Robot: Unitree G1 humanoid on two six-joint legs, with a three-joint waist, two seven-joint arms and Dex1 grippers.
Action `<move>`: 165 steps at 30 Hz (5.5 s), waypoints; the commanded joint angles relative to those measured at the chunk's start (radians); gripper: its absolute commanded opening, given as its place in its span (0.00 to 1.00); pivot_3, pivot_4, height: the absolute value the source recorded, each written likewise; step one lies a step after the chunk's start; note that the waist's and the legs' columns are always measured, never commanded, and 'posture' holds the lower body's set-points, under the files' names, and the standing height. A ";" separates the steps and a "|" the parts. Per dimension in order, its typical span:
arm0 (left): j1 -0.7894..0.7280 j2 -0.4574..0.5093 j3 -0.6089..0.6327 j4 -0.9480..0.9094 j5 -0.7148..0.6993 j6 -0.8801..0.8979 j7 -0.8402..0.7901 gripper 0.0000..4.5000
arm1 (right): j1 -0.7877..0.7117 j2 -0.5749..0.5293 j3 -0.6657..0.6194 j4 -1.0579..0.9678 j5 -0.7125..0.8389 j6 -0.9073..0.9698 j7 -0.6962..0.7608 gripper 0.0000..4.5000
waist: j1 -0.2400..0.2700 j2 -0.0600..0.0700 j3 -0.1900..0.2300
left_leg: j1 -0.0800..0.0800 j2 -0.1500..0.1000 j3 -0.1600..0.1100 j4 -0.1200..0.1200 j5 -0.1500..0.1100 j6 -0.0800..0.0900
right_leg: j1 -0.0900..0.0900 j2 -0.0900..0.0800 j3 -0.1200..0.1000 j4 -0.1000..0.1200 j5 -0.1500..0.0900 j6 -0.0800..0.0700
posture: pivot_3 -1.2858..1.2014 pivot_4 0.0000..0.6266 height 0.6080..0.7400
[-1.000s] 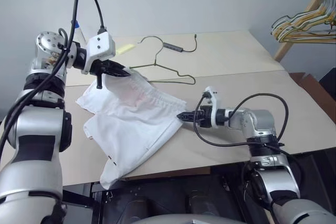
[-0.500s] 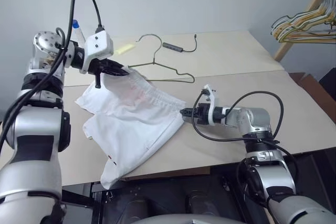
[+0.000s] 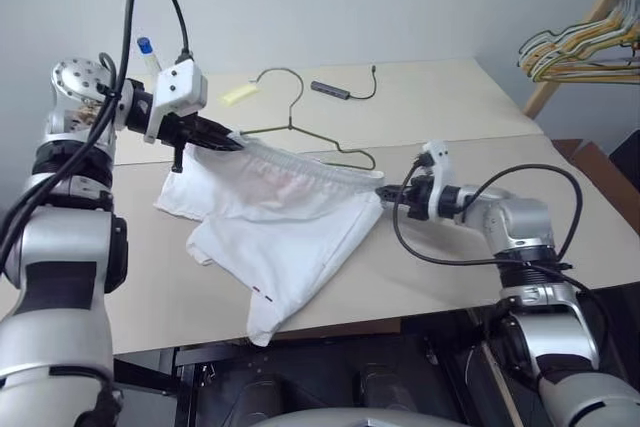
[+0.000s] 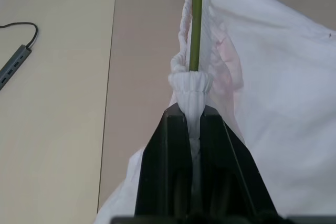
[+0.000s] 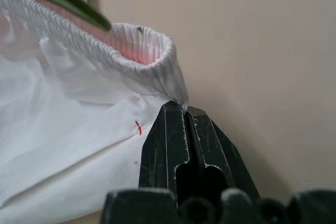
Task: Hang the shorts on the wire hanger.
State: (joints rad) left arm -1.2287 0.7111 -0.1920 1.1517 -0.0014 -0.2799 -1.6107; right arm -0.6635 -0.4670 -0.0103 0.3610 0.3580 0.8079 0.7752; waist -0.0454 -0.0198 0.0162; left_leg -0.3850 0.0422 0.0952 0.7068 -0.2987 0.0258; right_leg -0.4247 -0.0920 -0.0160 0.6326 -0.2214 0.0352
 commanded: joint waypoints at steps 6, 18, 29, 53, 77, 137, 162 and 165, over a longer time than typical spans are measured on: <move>-0.009 0.017 0.003 -0.011 0.035 -0.028 0.016 0.00 | -0.017 -0.102 -0.001 -0.134 -0.025 -0.050 0.031 0.01 | -0.001 0.000 0.000 | 0.000 0.000 0.000 0.000 0.000 0.000 | 0.000 0.000 0.000 0.000 0.000 0.000 | 0.52 0.00 1.00; -0.048 -0.018 0.029 0.005 0.073 -0.048 0.085 0.00 | -0.220 -0.221 0.209 -0.297 -0.158 -0.211 0.209 0.01 | -0.002 0.000 0.000 | -0.001 0.000 0.001 0.003 -0.001 0.002 | 0.000 0.000 0.000 -0.001 0.000 0.000 | 0.51 0.00 1.00; -0.049 -0.022 0.064 -0.008 0.062 -0.050 0.068 0.00 | -0.330 -0.128 0.275 -0.211 -0.236 -0.270 0.219 0.01 | 0.000 0.000 0.000 | -0.003 0.000 0.001 0.005 -0.001 0.002 | -0.001 0.000 -0.001 0.000 0.000 0.001 | 0.52 0.00 1.00; -0.016 -0.024 0.099 -0.050 0.016 -0.037 -0.003 0.00 | -0.341 -0.057 0.297 -0.062 -0.269 -0.355 0.343 0.51 | -0.001 0.000 0.000 | -0.004 0.000 0.001 0.005 0.001 -0.003 | -0.001 0.000 -0.001 0.000 0.000 0.001 | 0.52 0.00 1.00; -0.023 -0.021 0.091 -0.019 0.017 -0.014 0.101 0.74 | -0.314 -0.034 0.237 -0.069 -0.238 -0.263 0.326 0.00 | -0.002 0.000 0.000 | -0.003 0.000 0.001 0.005 0.002 -0.003 | -0.001 0.000 -0.001 0.000 0.001 0.001 | 0.51 0.00 1.00; 0.600 -0.294 0.282 -1.122 -0.599 0.640 0.443 0.99 | -0.671 -0.416 -0.575 0.680 -0.395 0.014 -0.996 0.00 | -0.204 0.017 -0.006 | 0.019 -0.008 0.003 -0.011 -0.003 0.006 | 0.015 -0.006 0.020 -0.009 -0.001 0.008 | 0.42 0.00 1.00; 0.630 -0.339 0.341 -1.167 -0.736 0.603 0.436 1.00 | -0.653 -0.423 -0.447 0.870 -0.321 -0.096 -1.073 0.15 | -0.218 0.016 -0.004 | 0.032 -0.008 0.012 -0.014 -0.005 0.008 | 0.022 -0.006 0.029 -0.010 -0.001 0.012 | 0.44 0.00 1.00; 0.638 -0.341 0.352 -1.180 -0.753 0.612 0.443 1.00 | -0.652 -0.420 -0.420 0.865 -0.328 -0.112 -1.094 0.36 | -0.216 0.016 -0.004 | 0.032 -0.008 0.012 -0.014 -0.005 0.008 | 0.022 -0.006 0.029 -0.010 -0.001 0.012 | 0.44 0.00 1.00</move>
State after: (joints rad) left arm -0.5863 0.3678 0.1334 0.0121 -0.7221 0.3434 -1.1756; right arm -1.3045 -0.8797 -0.4486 1.2549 0.0400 0.7329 -0.3026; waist -0.2614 -0.0035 0.0121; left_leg -0.3530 0.0342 0.1075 0.6926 -0.3035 0.0343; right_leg -0.4030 -0.0977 0.0135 0.6224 -0.2228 0.0472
